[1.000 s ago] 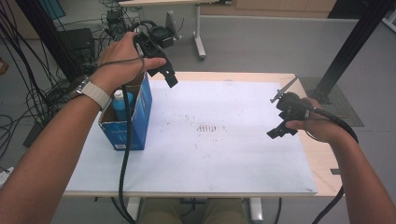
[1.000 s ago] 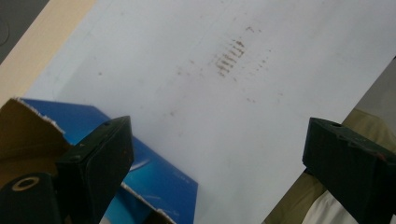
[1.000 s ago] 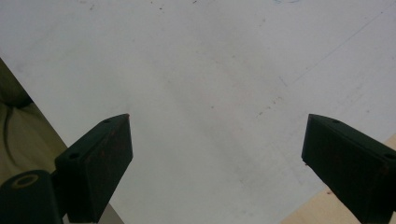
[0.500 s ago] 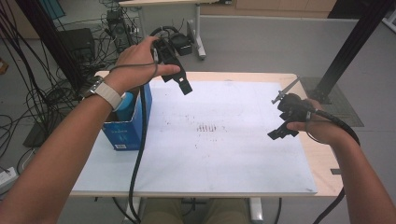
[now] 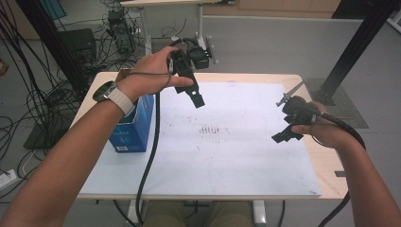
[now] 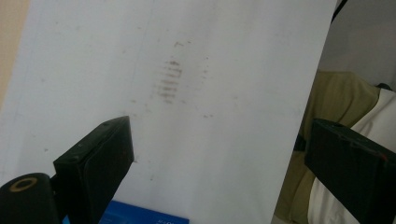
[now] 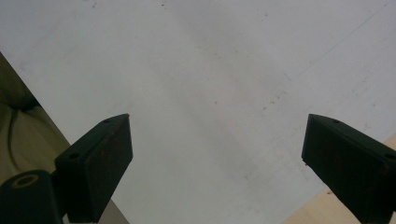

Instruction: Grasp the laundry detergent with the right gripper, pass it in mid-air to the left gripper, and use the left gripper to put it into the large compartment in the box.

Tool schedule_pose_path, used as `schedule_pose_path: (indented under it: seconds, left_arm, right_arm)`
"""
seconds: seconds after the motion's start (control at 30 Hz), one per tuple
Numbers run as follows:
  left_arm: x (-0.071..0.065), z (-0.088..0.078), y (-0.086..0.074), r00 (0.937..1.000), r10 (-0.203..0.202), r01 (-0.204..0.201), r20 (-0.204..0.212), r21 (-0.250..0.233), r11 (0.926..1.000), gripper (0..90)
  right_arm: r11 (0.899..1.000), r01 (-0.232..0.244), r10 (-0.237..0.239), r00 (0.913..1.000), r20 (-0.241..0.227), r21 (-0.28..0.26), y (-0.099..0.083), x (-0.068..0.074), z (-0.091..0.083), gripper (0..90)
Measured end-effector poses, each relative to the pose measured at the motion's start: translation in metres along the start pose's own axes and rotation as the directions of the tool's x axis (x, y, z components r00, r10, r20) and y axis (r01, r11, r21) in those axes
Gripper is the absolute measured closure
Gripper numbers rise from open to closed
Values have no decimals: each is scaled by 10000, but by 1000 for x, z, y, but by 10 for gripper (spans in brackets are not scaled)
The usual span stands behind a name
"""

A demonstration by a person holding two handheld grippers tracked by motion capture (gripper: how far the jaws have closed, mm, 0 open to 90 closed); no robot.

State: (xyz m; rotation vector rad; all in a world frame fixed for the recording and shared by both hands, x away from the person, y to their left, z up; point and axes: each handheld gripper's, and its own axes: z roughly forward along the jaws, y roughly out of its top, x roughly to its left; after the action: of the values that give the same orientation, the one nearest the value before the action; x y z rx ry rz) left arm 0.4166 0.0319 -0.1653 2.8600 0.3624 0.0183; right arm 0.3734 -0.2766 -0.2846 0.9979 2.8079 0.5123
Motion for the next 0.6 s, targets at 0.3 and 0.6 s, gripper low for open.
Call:
schedule_pose_path:
  seconds: [0.3, 0.6]
  left_arm:
    - [-5, 16, 7, 9990, 377, -381, 237, 166, 9991, 87]
    - [-6, 23, 6, 9981, 460, -468, 408, 200, 9987, 87]
  right_arm:
    - [10000, -17, 17, 10000, -47, -19, -1, -1, 2, 86]
    - [10000, -94, 94, 9999, -68, -21, -3, -2, 2, 86]
